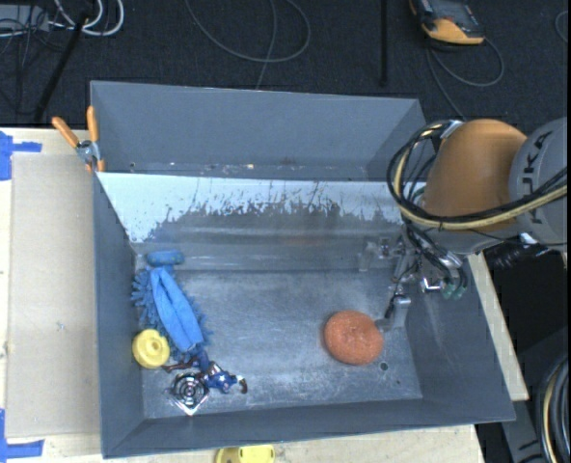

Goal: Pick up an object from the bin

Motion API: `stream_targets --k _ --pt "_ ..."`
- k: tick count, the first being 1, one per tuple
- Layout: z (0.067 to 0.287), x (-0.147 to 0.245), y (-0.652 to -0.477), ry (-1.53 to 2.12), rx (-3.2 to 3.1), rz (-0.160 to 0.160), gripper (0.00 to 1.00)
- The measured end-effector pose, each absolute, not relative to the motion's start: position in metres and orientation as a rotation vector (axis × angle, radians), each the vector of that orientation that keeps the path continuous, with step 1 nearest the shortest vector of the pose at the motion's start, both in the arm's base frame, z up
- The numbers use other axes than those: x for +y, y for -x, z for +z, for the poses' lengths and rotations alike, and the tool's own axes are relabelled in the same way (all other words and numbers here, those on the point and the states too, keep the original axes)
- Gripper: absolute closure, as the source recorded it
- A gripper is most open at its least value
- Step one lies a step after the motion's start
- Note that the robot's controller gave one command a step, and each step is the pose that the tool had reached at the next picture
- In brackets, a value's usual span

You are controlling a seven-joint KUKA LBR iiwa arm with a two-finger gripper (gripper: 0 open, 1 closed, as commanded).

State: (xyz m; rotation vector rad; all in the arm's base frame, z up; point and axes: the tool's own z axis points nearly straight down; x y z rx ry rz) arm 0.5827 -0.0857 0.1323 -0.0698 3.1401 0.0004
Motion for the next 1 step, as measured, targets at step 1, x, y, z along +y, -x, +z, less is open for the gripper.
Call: stream_targets --k 1 --pt "0.0952 -0.0877 -0.5696 -0.128 3.138 0.002 0.00"
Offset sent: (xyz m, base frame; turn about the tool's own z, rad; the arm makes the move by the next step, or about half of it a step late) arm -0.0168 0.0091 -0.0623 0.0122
